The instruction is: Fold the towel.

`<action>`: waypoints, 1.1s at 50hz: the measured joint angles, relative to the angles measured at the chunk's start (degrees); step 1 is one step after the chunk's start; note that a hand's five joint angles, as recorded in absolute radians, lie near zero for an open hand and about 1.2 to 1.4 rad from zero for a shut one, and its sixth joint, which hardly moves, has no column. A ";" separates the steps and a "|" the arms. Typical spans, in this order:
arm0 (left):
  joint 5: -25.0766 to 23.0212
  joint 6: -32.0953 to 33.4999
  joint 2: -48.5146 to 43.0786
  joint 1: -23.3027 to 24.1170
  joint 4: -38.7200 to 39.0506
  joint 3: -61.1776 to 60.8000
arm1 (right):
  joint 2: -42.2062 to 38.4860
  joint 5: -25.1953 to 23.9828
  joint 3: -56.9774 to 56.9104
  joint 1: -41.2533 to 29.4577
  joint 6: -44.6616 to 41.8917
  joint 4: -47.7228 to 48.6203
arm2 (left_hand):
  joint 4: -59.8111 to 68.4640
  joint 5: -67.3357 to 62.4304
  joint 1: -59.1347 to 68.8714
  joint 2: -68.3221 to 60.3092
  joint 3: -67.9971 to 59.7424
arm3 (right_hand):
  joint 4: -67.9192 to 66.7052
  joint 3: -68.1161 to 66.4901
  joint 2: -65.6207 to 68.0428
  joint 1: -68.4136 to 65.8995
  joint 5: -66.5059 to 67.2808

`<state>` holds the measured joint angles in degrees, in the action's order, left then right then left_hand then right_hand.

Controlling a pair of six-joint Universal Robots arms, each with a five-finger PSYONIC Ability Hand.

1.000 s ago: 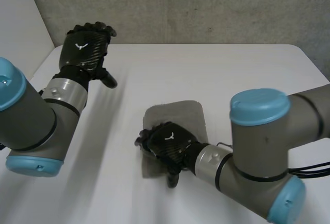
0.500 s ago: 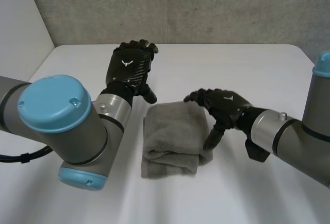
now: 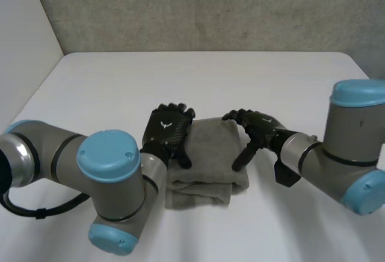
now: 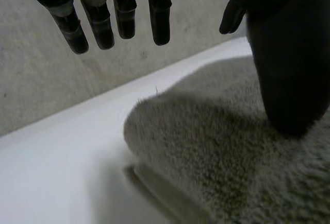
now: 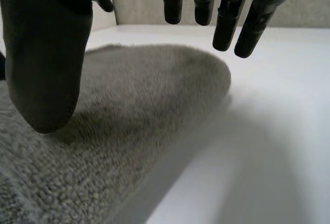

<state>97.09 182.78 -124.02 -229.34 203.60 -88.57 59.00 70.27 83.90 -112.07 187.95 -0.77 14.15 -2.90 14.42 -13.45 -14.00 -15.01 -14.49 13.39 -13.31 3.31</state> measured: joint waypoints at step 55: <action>0.65 -1.23 21.75 -14.98 -27.70 19.18 | 22.76 21.45 -9.81 4.14 -11.96 -1.96 | 0.00 0.01 0.00 0.02 0.01 | 0.01 0.51 0.00 0.00 0.00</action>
<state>97.75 181.55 -102.28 -244.32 175.89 -69.40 81.76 91.72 74.09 -107.93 175.98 -2.73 14.15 -2.89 14.42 -13.43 -13.99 -15.00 -13.98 13.39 -13.31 3.31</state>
